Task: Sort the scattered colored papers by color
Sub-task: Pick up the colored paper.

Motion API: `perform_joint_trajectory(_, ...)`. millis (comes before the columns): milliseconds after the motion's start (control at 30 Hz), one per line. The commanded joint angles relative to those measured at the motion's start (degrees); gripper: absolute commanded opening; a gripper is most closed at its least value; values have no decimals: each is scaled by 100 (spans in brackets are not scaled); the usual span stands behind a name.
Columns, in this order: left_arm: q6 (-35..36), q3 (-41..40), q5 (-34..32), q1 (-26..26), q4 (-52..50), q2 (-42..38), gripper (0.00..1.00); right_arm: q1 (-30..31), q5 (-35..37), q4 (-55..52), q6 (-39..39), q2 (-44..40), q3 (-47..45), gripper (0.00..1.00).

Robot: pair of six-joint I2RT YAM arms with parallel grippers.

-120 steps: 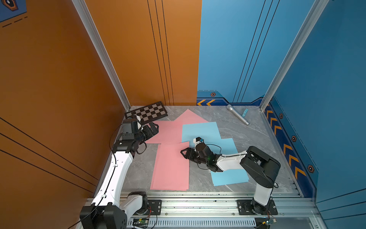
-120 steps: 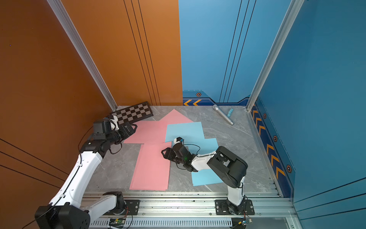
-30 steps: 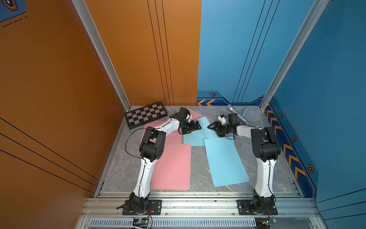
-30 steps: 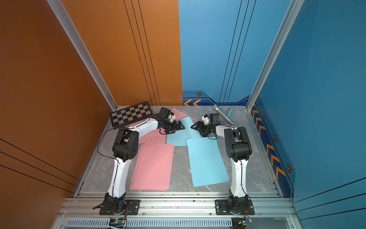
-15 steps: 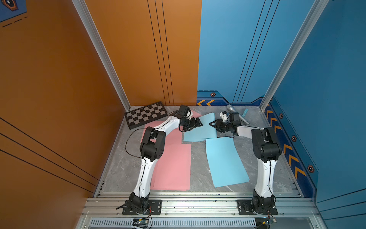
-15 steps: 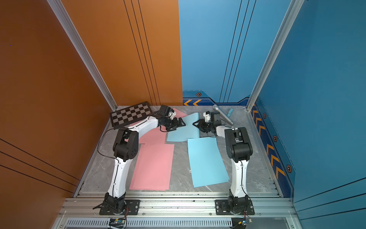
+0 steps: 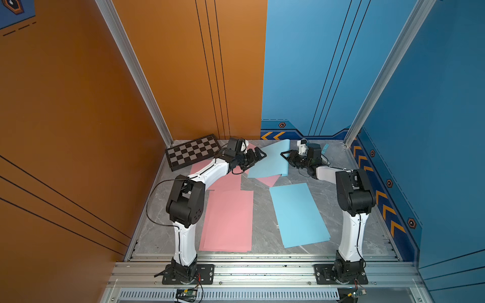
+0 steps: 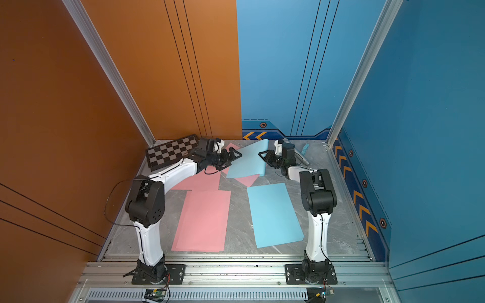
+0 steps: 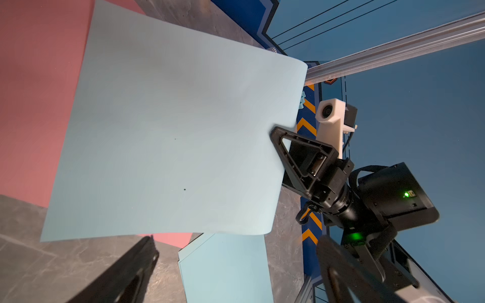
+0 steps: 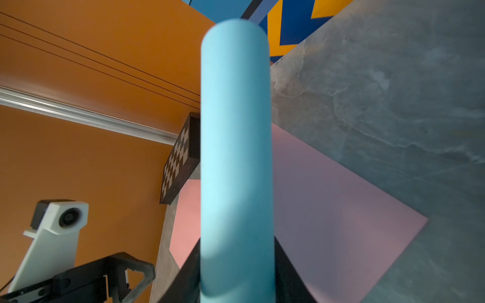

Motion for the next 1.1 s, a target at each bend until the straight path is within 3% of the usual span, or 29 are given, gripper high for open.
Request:
perform_joint_trajectory(0, -890, -694, -22, -210, 1152, -84, 98, -41, 232, 409, 258, -193, -138, 38)
perform_joint_trajectory(333, -2670, -1789, -713, -947, 4211, 384, 98, -6, 623, 718, 499, -577, -488, 38)
perform_joint_trajectory(600, -3408, -1886, -1656, -1358, 5264, 780, 100, 12, 843, 1200, 799, -675, -801, 37)
perform_joint_trajectory(967, -4703, -1930, -3100, -1564, 7198, 1783, 80, 3, 926, 1497, 908, -877, -1122, 35)
perform_joint_trajectory(1067, -4888, -1747, -3211, -1629, 7341, 2006, 76, -15, 917, 1553, 947, -892, -1175, 35)
